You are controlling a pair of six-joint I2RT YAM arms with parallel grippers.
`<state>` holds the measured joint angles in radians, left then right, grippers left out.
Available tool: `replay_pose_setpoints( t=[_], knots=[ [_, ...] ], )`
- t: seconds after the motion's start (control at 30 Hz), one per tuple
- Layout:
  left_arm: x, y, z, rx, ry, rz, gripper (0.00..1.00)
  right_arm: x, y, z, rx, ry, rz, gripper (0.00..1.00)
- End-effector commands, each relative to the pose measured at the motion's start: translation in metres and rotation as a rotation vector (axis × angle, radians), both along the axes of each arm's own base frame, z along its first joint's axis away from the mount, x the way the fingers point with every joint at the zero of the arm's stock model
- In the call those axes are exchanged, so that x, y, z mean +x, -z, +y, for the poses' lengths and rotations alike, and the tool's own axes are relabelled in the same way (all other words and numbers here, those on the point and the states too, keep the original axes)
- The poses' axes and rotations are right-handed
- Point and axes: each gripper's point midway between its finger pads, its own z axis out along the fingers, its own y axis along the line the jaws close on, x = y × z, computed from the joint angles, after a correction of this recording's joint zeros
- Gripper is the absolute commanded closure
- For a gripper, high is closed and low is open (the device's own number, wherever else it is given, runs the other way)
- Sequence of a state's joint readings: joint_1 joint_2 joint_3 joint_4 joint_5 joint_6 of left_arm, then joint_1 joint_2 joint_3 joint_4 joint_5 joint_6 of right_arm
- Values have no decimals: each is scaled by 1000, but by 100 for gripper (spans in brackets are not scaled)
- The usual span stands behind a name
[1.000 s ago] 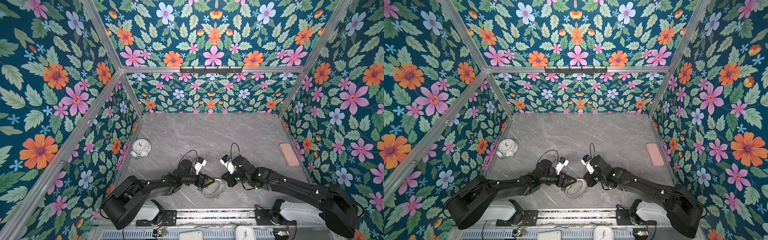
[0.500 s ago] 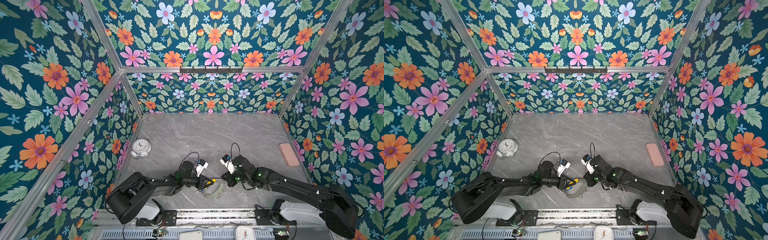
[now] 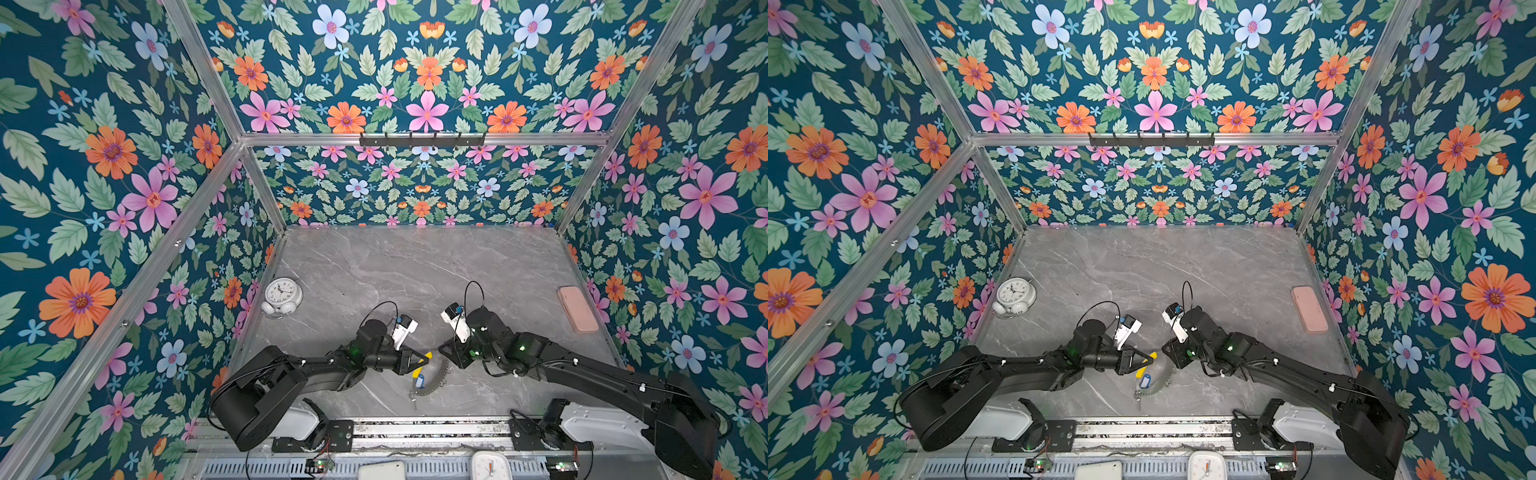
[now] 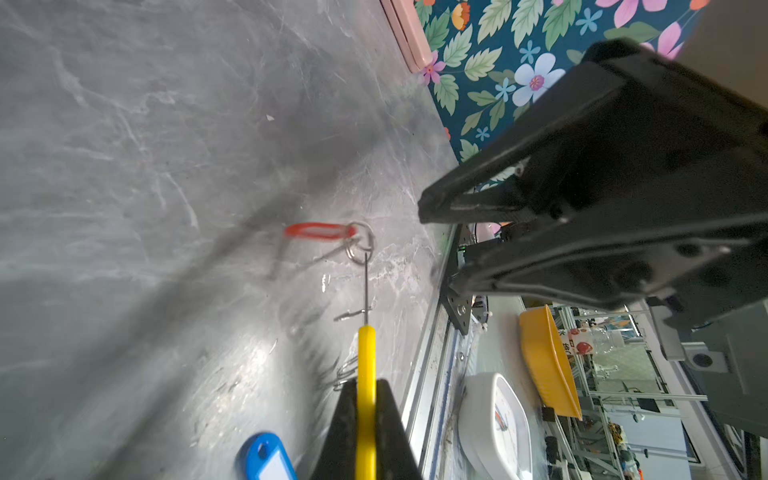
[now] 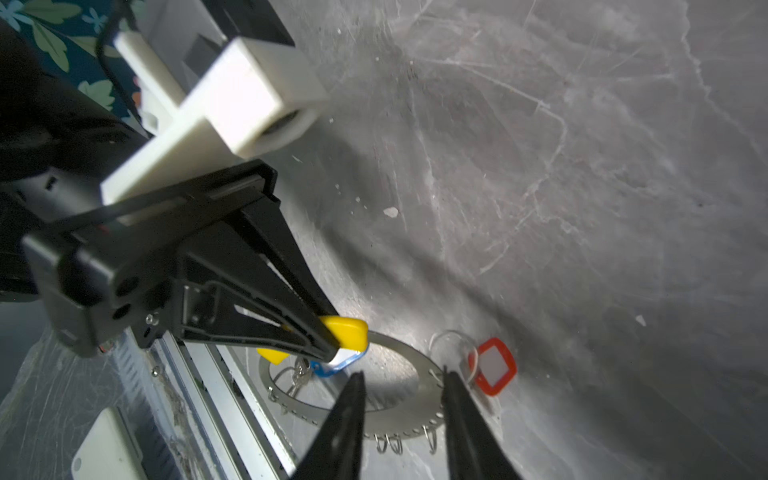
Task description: Remove the keys from the keyring
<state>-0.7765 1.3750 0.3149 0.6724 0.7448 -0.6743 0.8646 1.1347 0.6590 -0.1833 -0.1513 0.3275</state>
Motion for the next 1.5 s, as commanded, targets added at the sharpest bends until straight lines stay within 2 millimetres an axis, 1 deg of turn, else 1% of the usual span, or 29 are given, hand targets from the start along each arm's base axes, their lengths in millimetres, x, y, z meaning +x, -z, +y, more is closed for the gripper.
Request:
replay_pose_setpoints(
  t=[0.0, 0.13, 0.23, 0.4, 0.5, 0.6, 0.73, 0.87, 1.03, 1.13, 1.27, 1.47],
  knots=[
    [10, -14, -1, -26, -52, -19, 100, 10, -20, 0, 43, 37, -65, 57],
    [25, -37, -1, -63, -137, -42, 100, 12, -44, 0, 120, 54, -132, 54],
    [39, -60, 2, -93, -216, -82, 100, 13, -58, 0, 187, 63, -175, 52],
    [63, -97, 13, -141, -382, -136, 100, 8, -75, 0, 250, 35, -232, 52],
    [78, -112, 22, -159, -492, -138, 100, 6, -83, 0, 270, 21, -254, 53],
    [89, -122, 30, -187, -581, -122, 100, 4, -88, 1, 315, 15, -266, 53],
    [100, -131, 37, -203, -676, -133, 100, -1, -89, 10, 359, -18, -239, 53],
    [107, -139, 39, -217, -747, -144, 100, -2, -90, 18, 409, -28, -218, 54],
    [115, -143, 41, -217, -819, -145, 100, -1, -89, 24, 413, -24, -221, 55],
    [116, -144, 37, -224, -820, -139, 100, -2, -83, 29, 379, -24, -234, 55],
    [115, -146, 32, -223, -806, -142, 100, 3, -75, 30, 355, -3, -232, 55],
    [112, -148, 29, -233, -796, -144, 100, 7, -66, 31, 317, 2, -223, 56]
  ],
)
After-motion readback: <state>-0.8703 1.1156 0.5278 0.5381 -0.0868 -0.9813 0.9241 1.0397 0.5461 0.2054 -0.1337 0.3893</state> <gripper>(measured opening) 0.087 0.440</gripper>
